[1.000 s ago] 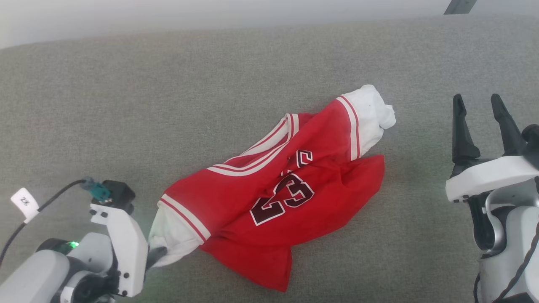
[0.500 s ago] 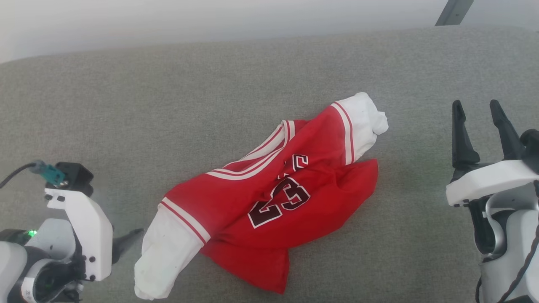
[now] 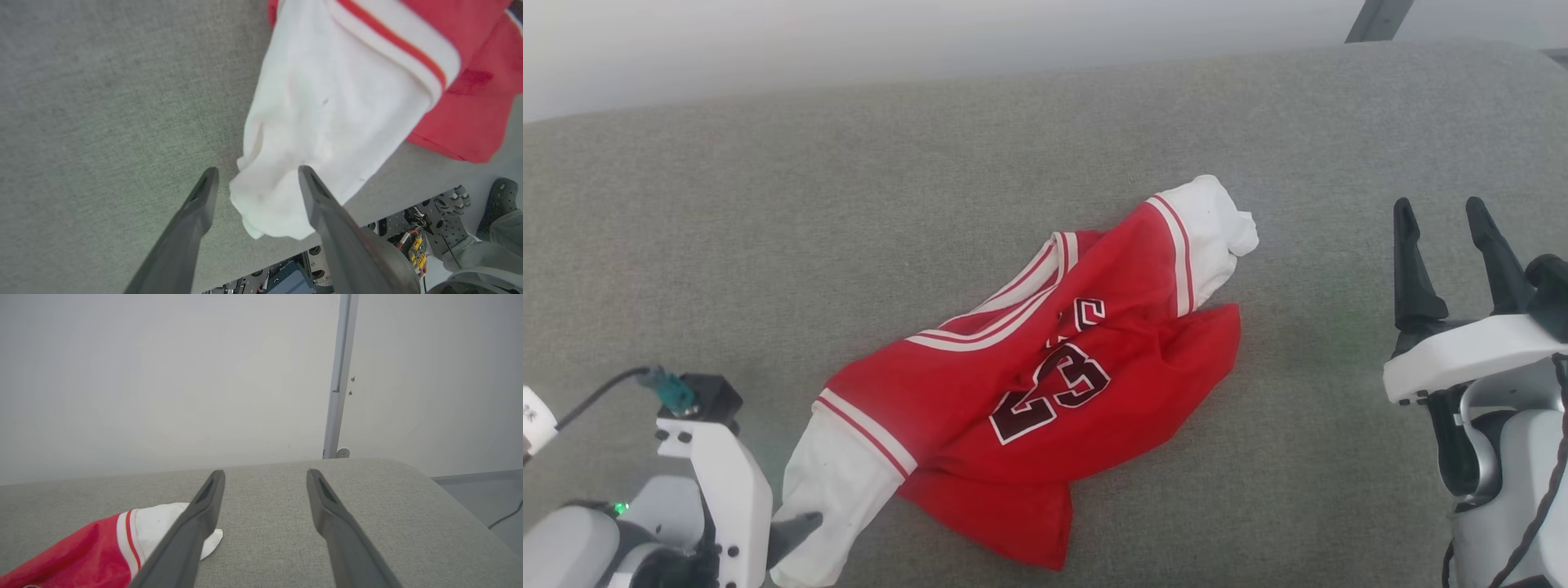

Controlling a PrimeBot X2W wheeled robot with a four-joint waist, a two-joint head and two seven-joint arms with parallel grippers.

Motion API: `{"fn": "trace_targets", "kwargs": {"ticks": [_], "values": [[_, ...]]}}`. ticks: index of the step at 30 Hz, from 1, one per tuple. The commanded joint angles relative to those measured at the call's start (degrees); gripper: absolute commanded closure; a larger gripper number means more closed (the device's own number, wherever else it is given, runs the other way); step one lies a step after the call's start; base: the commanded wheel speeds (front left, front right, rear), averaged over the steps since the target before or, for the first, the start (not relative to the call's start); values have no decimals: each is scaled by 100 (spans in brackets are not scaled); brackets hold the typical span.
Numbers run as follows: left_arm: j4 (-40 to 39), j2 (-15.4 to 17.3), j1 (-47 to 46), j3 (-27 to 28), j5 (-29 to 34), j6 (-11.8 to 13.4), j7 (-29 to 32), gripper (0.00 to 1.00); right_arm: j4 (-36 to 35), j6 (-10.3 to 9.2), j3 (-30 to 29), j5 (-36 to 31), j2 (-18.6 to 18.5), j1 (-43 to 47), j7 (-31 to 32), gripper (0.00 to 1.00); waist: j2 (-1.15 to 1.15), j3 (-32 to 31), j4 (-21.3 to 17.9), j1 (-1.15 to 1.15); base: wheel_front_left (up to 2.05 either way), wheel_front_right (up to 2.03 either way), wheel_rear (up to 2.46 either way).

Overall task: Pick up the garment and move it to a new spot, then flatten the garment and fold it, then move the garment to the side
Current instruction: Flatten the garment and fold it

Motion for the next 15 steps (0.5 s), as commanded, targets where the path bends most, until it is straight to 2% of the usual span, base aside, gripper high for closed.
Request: {"fn": "trace_targets", "kwargs": {"ticks": [1,7,9,10,11,15], "values": [[89,-39,92,-25,3,21,-37,0,-25,-2,-17,33,-6,59,-31,0,0,11,-14,0,0,0,0],[533,-141,82,-112,66,-96,-170,0,-35,-2,-28,17,-2,64,-29,0,0,34,-33,0,0,0,0],[796,-184,48,-142,70,-149,-218,53,-33,-2,-34,3,3,46,-15,0,0,42,-34,0,0,0,0],[907,-200,18,-154,85,-208,-249,71,-30,-2,-37,-8,3,30,-1,0,0,47,-34,0,0,0,0],[1028,-241,-27,-131,56,-253,-314,100,-32,-2,-39,-15,5,10,11,0,0,51,-31,0,0,0,0],[1392,-292,-186,-142,67,-579,-467,100,-43,-2,-42,-27,7,-46,33,0,0,59,-30,0,0,0,0]]}}
